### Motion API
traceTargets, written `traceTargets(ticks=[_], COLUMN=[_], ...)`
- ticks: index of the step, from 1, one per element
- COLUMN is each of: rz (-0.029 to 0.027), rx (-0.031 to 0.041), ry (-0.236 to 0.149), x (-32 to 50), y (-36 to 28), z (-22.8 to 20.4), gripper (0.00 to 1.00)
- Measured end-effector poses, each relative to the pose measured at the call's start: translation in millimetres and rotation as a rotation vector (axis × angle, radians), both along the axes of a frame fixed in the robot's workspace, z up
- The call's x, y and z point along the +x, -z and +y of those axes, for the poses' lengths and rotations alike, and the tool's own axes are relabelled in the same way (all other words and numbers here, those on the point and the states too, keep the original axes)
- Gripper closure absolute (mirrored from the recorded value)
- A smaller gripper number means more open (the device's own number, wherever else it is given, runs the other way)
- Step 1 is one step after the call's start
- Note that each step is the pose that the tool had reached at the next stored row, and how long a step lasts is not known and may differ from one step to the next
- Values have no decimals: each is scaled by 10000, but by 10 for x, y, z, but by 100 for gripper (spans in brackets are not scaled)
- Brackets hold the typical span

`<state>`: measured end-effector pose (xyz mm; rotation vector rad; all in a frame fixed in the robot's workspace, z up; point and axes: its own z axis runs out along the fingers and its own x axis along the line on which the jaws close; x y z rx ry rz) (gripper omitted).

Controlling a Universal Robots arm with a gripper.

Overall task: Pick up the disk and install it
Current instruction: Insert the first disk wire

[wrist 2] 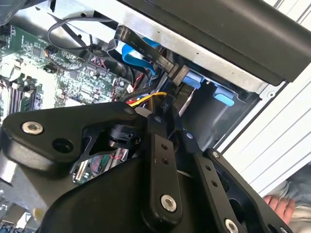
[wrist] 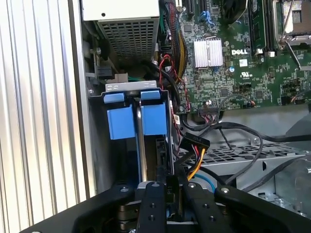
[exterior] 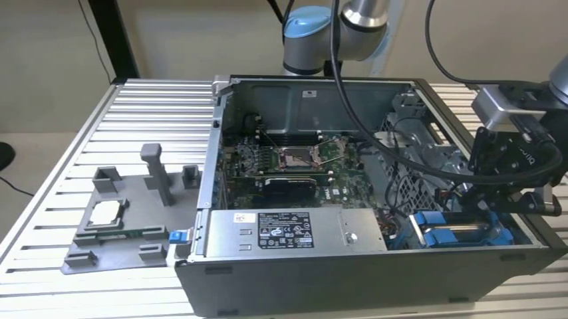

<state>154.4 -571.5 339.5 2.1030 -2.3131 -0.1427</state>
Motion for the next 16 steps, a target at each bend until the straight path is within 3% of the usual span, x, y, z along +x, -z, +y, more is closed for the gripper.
traceTargets(ticks=[16], rz=[1], rx=[0], ry=[-88], x=[3], y=[13], z=[-8], gripper=[100])
